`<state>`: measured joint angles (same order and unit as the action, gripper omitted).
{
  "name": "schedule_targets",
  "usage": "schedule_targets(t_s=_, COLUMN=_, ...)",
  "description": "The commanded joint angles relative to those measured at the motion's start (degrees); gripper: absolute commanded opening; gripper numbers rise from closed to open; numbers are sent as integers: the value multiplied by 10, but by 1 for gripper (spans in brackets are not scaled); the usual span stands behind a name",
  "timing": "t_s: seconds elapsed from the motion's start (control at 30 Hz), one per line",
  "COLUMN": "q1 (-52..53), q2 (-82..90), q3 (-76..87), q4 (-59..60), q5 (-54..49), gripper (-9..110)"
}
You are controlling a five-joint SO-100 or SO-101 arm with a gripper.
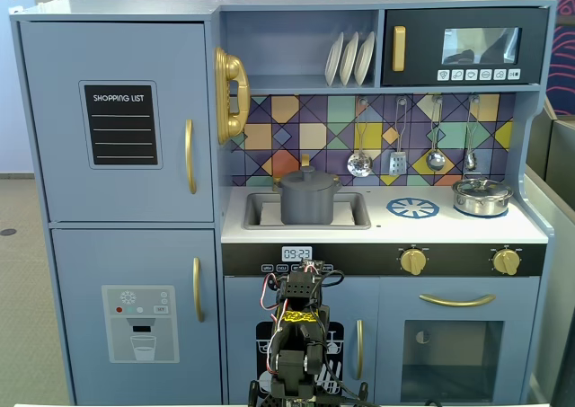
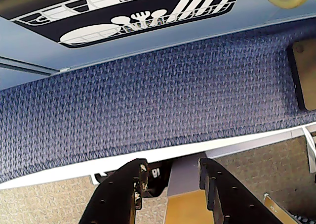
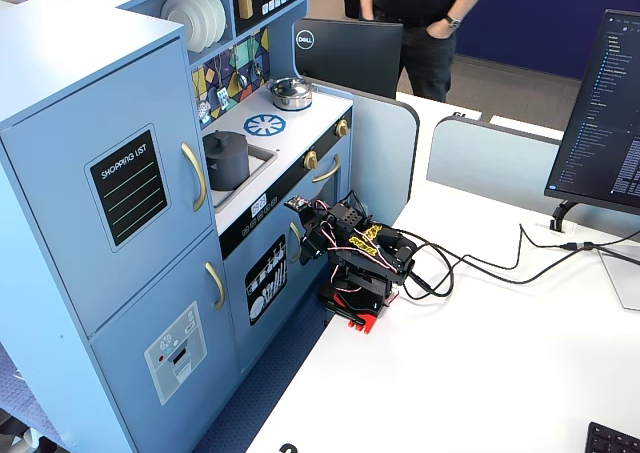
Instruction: Take off the lid from the gray recipient and place it on the counter
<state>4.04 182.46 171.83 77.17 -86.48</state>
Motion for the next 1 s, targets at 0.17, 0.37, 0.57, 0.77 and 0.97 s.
schedule_targets(t_s=0.17, q1=9, q2=-4, q3=2, q4=105, q5=-2, gripper=0)
schedule_targets(t_s=0.37, q1=10, q2=-4, q3=1, q4=96, q5=4, gripper=0)
schedule_targets(t_s=0.57, q1=29, q2=-39, q3=-157, q4=-82, q5=52, gripper=0)
schedule_targets(t_s=0.77, q1=27, q2=-143, q3=-367, q4=-298, q5=15, gripper=0)
schedule_targets(t_s=0.97, q1=1, q2=-215, q3=-497, q4=-407, q5=-12, gripper=8)
